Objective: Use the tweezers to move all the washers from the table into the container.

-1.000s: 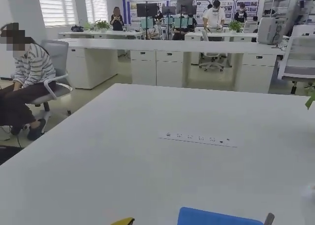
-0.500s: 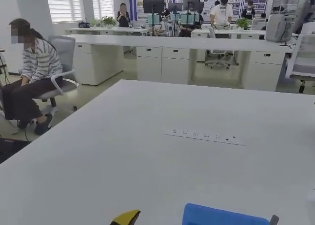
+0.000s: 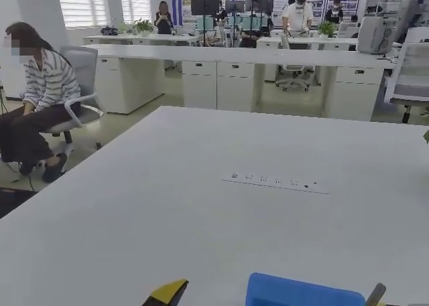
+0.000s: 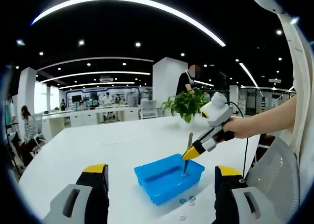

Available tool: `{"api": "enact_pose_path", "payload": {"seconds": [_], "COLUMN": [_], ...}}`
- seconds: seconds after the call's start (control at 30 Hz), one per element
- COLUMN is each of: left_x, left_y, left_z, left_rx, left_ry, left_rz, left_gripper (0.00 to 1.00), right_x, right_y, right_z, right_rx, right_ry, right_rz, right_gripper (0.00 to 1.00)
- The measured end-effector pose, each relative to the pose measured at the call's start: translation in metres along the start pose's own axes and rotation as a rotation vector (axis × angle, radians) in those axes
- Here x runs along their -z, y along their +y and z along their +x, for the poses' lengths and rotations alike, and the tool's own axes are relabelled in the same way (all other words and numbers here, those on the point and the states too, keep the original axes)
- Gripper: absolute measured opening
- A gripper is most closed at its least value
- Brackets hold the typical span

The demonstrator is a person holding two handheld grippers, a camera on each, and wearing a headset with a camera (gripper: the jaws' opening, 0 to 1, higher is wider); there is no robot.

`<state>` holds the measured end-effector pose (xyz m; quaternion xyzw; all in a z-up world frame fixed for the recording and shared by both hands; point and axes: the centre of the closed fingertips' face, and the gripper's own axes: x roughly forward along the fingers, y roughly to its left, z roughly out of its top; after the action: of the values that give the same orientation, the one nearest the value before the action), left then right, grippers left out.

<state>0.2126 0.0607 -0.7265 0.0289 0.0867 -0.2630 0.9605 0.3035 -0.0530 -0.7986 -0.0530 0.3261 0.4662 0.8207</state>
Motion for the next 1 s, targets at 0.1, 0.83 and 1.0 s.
{"api": "enact_pose_path", "payload": {"seconds": [0.1,0.83,1.0], "left_x": [0.002,0.007,0.003], "left_y": [-0.001,0.001,-0.003], "left_z": [0.001,0.001,0.001], "left_rx": [0.004,0.008,0.037], "left_ry": [0.012,0.035,0.010], "left_rz": [0.008,-0.011,-0.035], "left_gripper": [0.90,0.88,0.88], "right_x": [-0.008,0.017,0.029], "right_y": [0.009,0.075,0.077], "right_z": [-0.007,-0.003,0.007], "right_rx": [-0.014,-0.216,-0.233], "right_ry": [-0.035,0.014,0.055], "right_rz": [0.007,-0.052,-0.057], "right_gripper": [0.03,0.03,0.03]}}
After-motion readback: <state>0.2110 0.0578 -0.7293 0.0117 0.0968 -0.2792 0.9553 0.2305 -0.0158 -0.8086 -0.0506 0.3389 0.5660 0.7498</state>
